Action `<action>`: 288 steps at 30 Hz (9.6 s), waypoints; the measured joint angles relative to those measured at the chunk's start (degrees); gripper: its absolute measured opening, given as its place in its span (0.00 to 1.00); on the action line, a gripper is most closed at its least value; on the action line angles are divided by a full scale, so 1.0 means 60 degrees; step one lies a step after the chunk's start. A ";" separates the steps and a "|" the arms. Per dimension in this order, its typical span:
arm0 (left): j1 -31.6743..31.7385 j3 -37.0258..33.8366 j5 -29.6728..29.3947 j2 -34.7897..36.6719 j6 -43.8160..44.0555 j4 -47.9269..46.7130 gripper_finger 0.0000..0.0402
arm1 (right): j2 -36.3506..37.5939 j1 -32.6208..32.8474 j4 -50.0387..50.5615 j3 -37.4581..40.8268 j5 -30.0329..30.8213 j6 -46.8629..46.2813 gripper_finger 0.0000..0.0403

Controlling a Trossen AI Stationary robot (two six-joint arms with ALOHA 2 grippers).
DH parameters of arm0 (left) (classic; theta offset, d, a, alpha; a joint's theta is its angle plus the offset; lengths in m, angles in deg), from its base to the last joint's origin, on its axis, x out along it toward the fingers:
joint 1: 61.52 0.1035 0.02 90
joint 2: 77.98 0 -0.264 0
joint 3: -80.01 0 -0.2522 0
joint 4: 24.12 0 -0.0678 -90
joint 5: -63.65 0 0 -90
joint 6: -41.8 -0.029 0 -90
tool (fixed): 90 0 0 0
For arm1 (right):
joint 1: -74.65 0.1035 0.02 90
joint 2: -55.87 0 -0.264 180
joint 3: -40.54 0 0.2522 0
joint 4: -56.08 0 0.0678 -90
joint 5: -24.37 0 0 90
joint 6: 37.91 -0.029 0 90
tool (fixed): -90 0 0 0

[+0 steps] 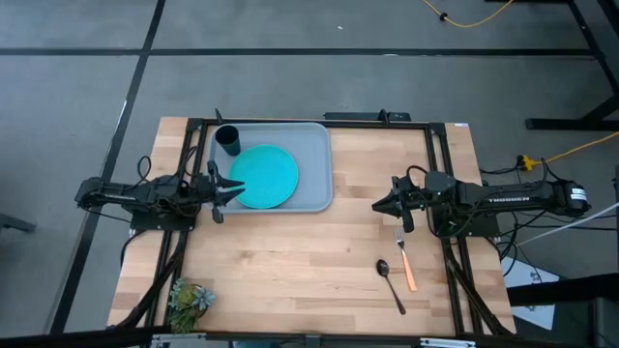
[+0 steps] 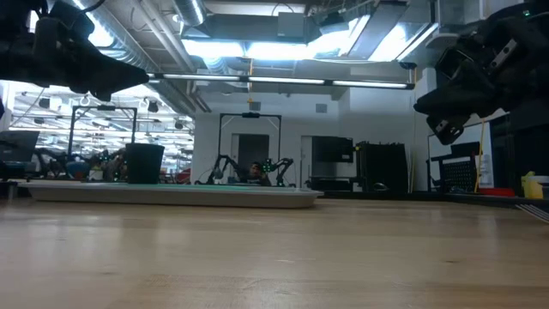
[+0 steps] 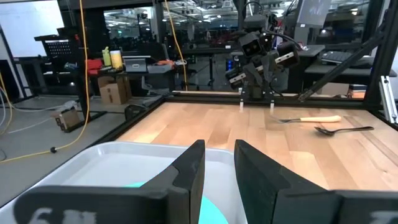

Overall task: Pick and place plate/cup/fork/spoon on tray
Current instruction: Put the yellow fork on the serving tray right beside the light blue plate, then put the black spoon on the serving tray left beside the yellow fork

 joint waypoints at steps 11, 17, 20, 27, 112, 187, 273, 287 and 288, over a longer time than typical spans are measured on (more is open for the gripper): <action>0.0000 0.0000 -0.0004 0.0000 -0.0004 0.0002 0.20 | 0.0000 0.0000 0.0000 0.0000 0.0000 0.0009 0.11; 0.0000 0.0000 0.0008 0.0000 0.0820 0.0003 0.20 | 0.0000 0.0000 0.0000 0.0000 0.0000 0.0015 0.11; 0.0011 0.0000 0.0713 0.0004 0.0575 -0.0094 0.20 | 0.0000 0.0000 -0.0002 0.0000 0.0000 0.0013 0.11; 0.0388 0.0011 0.2937 0.0006 -0.0936 -0.0485 0.20 | 0.0003 -0.0001 -0.0005 0.0000 0.0000 0.0018 0.11; 0.1151 0.0000 0.2926 -0.0055 -0.0517 -0.0426 0.20 | -0.7162 0.6428 1.1960 -0.8745 0.4163 -1.1515 0.11; 0.1147 0.0000 0.2929 -0.0058 -0.0517 -0.0426 0.20 | -0.8709 0.8988 1.1425 -0.7059 0.3487 -1.7041 0.27; 0.1147 0.0000 0.2892 -0.0058 -0.0518 -0.0426 0.20 | -1.4998 -0.1305 1.0539 -1.5546 0.3941 -0.7523 0.11; 0.1147 0.0000 0.2892 -0.0058 -0.0517 -0.0426 0.20 | -1.4994 -0.1198 1.0769 -1.5146 0.4827 -0.8047 0.24; 0.1147 0.0000 0.2892 -0.0058 -0.0521 -0.0426 0.20 | -1.4994 -0.1193 1.0768 -1.5121 0.4827 -0.8051 0.24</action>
